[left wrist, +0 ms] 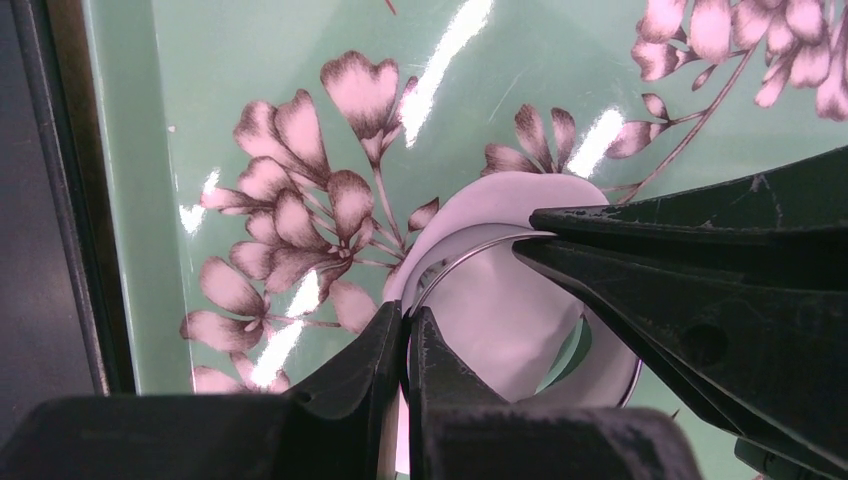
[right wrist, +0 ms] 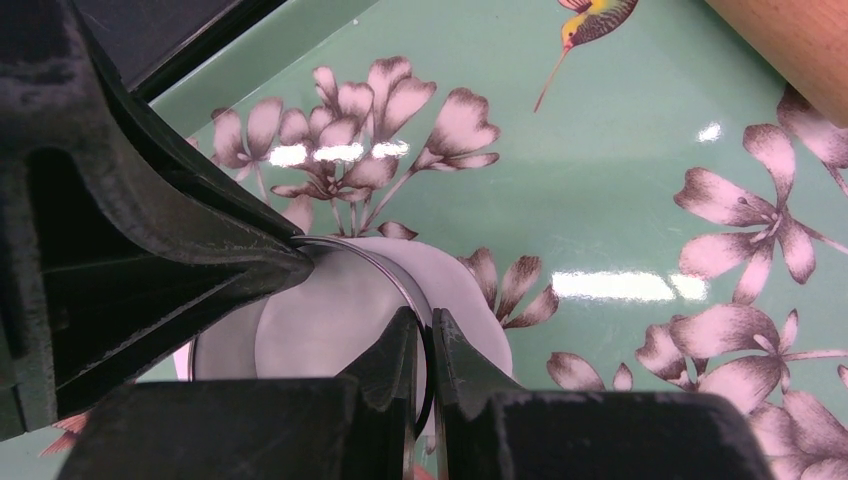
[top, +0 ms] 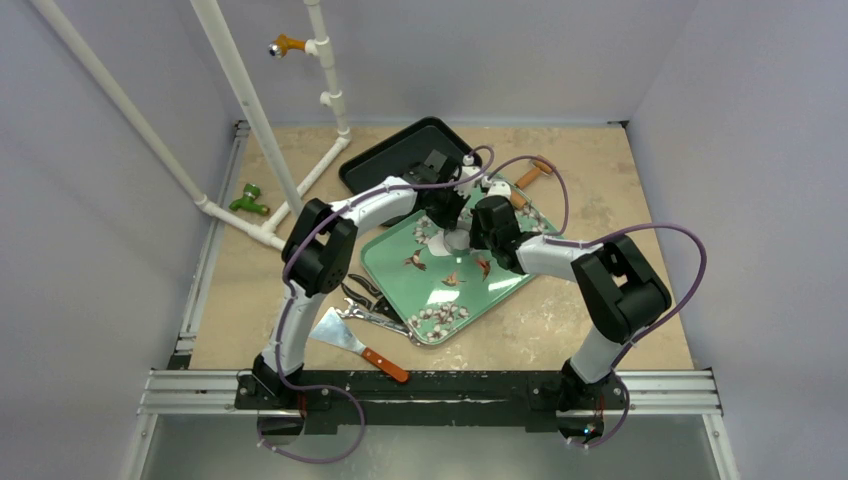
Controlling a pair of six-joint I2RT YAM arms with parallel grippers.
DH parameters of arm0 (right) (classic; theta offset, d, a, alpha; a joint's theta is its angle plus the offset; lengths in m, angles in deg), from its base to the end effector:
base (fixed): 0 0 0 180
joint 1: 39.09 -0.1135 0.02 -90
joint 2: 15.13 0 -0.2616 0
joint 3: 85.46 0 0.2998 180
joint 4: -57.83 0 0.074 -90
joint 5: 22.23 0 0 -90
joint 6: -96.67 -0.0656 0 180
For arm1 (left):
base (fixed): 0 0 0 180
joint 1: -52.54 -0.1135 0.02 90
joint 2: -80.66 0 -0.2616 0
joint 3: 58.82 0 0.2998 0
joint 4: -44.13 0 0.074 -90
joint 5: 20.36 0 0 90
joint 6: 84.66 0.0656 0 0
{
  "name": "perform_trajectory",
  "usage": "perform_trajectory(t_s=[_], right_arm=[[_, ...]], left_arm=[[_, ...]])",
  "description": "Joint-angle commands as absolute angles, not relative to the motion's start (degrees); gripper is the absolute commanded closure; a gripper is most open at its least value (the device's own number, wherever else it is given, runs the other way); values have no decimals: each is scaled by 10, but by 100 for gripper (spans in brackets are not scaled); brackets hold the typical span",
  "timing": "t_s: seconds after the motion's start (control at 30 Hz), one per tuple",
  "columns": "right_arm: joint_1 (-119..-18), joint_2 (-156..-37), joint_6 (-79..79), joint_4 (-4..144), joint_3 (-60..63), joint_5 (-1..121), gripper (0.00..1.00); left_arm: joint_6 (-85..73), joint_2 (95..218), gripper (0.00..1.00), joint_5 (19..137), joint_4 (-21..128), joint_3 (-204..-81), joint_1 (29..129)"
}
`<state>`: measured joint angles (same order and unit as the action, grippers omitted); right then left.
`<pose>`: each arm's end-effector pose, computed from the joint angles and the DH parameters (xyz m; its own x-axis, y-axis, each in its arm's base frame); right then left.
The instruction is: Roll out the dumpling wrappers from the dough
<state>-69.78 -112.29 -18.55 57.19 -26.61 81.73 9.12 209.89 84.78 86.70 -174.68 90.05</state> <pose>0.3493 0.1889 0.1031 -0.6165 0.1149 -0.7789 -0.0756 0.9761 0.2039 0.4290 -0.3509 0.1330 -0.6093 0.5480 -0.5731 0.7456 0.6419 -0.1790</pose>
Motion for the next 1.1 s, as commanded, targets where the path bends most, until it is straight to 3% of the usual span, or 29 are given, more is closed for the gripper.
perform_trajectory(t_s=[0.0,0.37,0.43,0.83,1.07], right_arm=[[-698,-1126,-171,533,-281,807,100],[-700,-1104,-164,552,-263,802,100],[-700,-1102,-159,560,-254,806,99],[-700,-1091,-153,577,-230,796,76],[-700,-1077,-152,572,-223,798,71]], left_arm=[[95,2093,100,775,841,-1708,910],[110,2061,100,760,822,-1693,918],[113,2058,95,763,833,-1707,919],[138,2062,78,785,876,-1766,918],[164,2066,70,787,919,-1821,919]])
